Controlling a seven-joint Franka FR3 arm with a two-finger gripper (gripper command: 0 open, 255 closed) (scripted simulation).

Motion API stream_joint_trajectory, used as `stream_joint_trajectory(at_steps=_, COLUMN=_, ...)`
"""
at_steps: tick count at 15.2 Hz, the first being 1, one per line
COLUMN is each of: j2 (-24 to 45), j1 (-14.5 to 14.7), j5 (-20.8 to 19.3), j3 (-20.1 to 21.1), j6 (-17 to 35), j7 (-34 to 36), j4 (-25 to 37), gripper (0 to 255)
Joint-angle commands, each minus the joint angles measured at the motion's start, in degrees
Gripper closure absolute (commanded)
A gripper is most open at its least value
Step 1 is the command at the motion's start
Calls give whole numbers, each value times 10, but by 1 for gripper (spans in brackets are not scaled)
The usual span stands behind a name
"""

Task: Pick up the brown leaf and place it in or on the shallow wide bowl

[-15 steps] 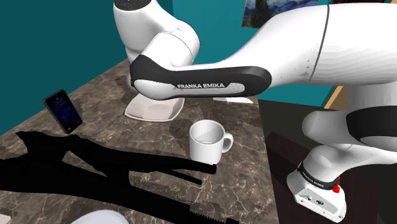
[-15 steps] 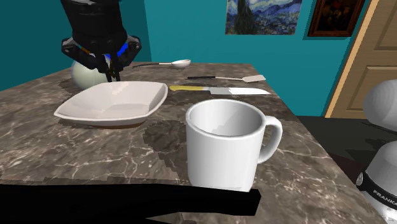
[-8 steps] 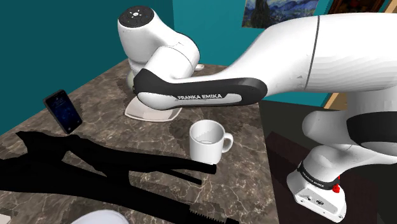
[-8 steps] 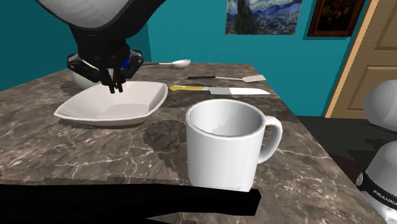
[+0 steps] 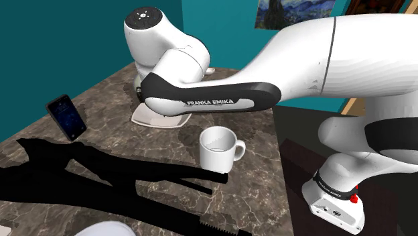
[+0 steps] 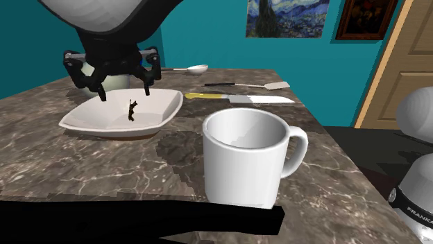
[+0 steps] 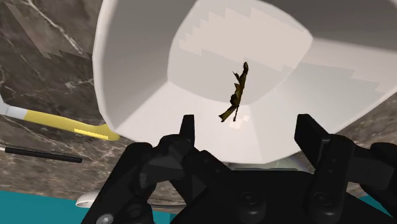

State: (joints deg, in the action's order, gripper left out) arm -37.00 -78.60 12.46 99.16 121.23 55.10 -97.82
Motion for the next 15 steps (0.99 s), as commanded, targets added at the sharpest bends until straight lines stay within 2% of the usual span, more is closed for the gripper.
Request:
stream_joint_trajectory(at_steps=1, j2=0, j1=0, j5=0, j3=0, j6=0, j7=0, j4=0, gripper=0)
stream_joint_trajectory(at_steps=3, j2=0, j1=0, j5=0, j3=0, j6=0, j7=0, j4=0, gripper=0)
stream_joint_trajectory(at_steps=7, j2=16, j1=42, j5=-19, j3=-37, j6=-60, j7=12, j4=34, gripper=0)
stream_joint_trajectory(at_steps=15, j2=16, j1=42, j5=-19, j3=-37, j6=-60, j7=12, j4=34, gripper=0)
